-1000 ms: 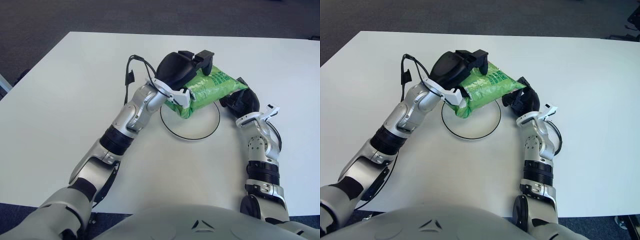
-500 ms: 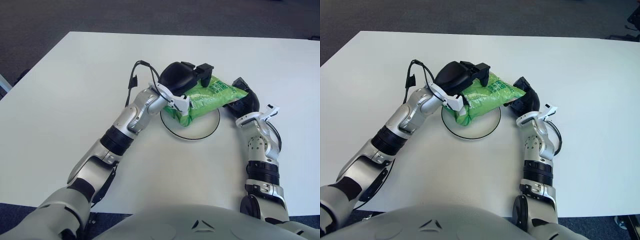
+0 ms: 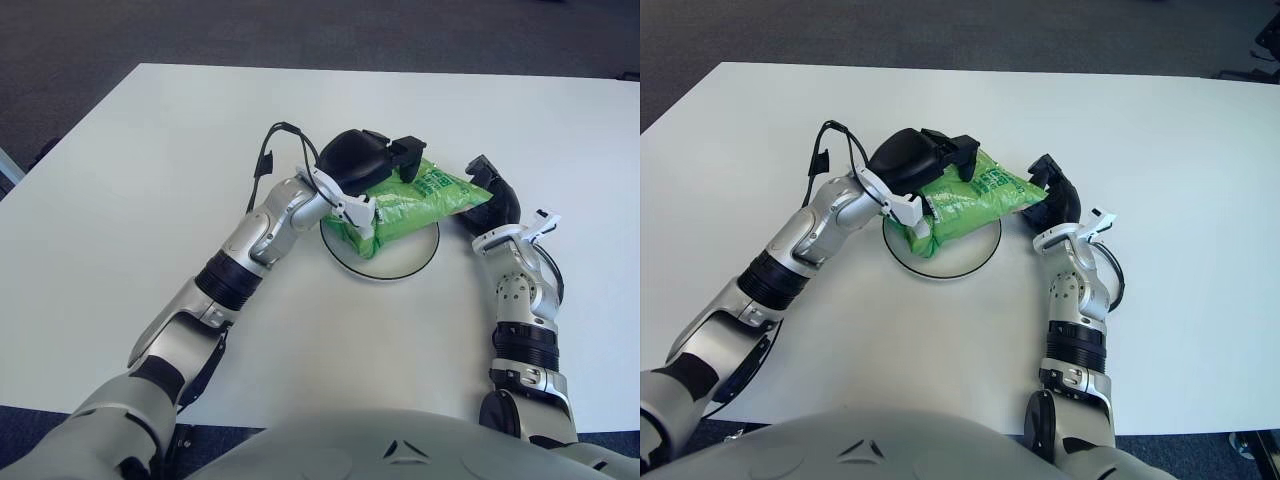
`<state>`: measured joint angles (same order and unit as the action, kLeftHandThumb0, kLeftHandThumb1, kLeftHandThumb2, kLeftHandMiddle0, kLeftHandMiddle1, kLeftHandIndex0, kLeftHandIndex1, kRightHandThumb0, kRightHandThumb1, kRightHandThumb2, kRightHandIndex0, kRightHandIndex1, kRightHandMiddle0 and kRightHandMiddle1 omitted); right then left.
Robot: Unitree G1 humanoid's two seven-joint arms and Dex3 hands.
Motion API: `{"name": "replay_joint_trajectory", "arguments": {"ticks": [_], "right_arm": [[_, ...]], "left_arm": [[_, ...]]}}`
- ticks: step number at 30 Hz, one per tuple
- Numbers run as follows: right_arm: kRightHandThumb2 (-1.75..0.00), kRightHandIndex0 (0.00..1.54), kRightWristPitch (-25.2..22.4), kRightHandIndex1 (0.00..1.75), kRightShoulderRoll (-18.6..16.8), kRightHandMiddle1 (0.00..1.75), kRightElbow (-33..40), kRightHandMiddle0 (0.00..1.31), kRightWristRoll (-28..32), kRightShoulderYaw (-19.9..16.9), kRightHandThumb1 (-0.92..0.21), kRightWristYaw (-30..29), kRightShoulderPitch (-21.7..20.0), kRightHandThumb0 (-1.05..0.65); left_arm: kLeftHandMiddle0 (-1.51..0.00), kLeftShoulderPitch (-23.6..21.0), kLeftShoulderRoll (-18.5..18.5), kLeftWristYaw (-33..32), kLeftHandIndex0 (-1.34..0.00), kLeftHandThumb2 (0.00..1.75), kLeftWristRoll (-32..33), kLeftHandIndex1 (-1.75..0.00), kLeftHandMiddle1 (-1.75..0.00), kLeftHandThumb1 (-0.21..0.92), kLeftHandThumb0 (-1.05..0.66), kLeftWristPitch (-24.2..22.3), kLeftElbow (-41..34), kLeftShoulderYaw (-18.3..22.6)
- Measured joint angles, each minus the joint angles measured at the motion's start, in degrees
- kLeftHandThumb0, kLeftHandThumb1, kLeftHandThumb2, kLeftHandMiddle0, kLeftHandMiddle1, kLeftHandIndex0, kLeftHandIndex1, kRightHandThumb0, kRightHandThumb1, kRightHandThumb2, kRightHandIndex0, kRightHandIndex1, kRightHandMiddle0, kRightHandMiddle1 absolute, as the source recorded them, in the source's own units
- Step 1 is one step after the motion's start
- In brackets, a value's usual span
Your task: Put the snack into the plate.
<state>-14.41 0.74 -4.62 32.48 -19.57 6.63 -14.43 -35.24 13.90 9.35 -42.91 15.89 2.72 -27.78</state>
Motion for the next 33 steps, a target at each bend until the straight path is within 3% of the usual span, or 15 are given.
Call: {"name": "replay_joint_trajectory", "arguments": {"ticks": [11, 15, 16, 19, 24, 26, 28, 30, 31, 33], "right_arm": [[-1.43, 1.25, 0.01, 1.75, -0.05, 1.75, -0.01, 0.69, -0.05, 0.06, -0.22, -0.16, -0.05, -0.52], [-1.43, 1.25, 0.07, 1.75, -0.04, 1.75, -0.11, 0.69, -0.05, 0.09, -0.22, 0.01, -0.11, -0.52], [-1.43, 1.25, 0.09, 1.75, -0.04, 1.75, -0.14, 0.69, -0.05, 0.09, -0.22, 0.09, -0.12, -0.52], [-1.43, 1.25, 0.12, 1.75, -0.05, 1.75, -0.20, 0.69, -0.04, 0.07, -0.22, 0.27, -0.14, -0.52], [-1.45, 1.26, 0.18, 1.75, -0.13, 1.75, -0.14, 0.70, -0.04, -0.02, -0.21, 0.06, -0.12, -0.53], [-1.46, 1.26, 0.18, 1.75, -0.15, 1.75, -0.10, 0.71, -0.04, -0.05, -0.20, -0.23, -0.14, -0.53], [-1.47, 1.25, 0.17, 1.75, -0.16, 1.75, -0.07, 0.71, -0.04, -0.07, -0.20, -0.55, -0.14, -0.53], [-1.47, 1.25, 0.17, 1.75, -0.17, 1.75, -0.06, 0.72, -0.04, -0.10, -0.19, -0.79, -0.15, -0.53], [-1.47, 1.25, 0.16, 1.75, -0.17, 1.75, -0.07, 0.72, -0.03, -0.11, -0.19, -0.84, -0.16, -0.53], [-1.47, 1.25, 0.16, 1.75, -0.16, 1.75, -0.11, 0.72, -0.04, -0.12, -0.19, -0.90, -0.17, -0.53]], "left_arm": [[-0.90, 0.12, 1.15, 5.36, -0.67, 1.74, 3.35, -1.75, -1.71, -0.07, 0.00, -0.56, -2.25, 0.38], [-0.88, 0.14, 2.49, 10.29, -0.65, 1.68, 4.69, -1.69, -1.73, -0.02, 0.00, -1.75, -4.57, 0.39], [-0.82, 0.01, 2.89, 11.94, -0.63, 1.63, 5.08, -1.70, -1.73, 0.03, 0.00, -2.30, -5.14, 0.41], [-0.61, -0.61, 4.05, 16.54, -0.54, 1.44, 6.52, -1.73, -1.74, 0.21, -0.01, -3.82, -6.64, 0.63], [-0.47, -2.58, 5.58, 24.34, -0.45, 1.27, 8.99, -1.74, -1.75, 0.36, -0.01, -7.42, -8.29, 1.18], [-0.56, -3.02, 6.12, 26.36, -0.18, 1.31, 9.89, -1.67, -1.75, 0.31, 0.28, -8.68, -8.94, 1.74], [-0.54, -3.18, 6.58, 28.25, -0.09, 1.24, 11.10, -1.52, -1.74, 0.37, 0.35, -9.84, -9.57, 2.42], [-0.33, -3.32, 7.14, 30.48, -0.05, 1.11, 12.38, -1.32, -1.67, 0.33, -0.10, -11.25, -10.23, 3.04], [-0.21, -3.44, 7.49, 31.56, -0.03, 1.05, 13.06, -1.20, -1.54, 0.33, -0.27, -11.93, -10.57, 3.30], [-0.11, -3.82, 8.23, 33.51, -0.01, 0.99, 13.93, -1.06, -1.39, 0.32, -0.44, -12.98, -11.19, 3.74]]}}
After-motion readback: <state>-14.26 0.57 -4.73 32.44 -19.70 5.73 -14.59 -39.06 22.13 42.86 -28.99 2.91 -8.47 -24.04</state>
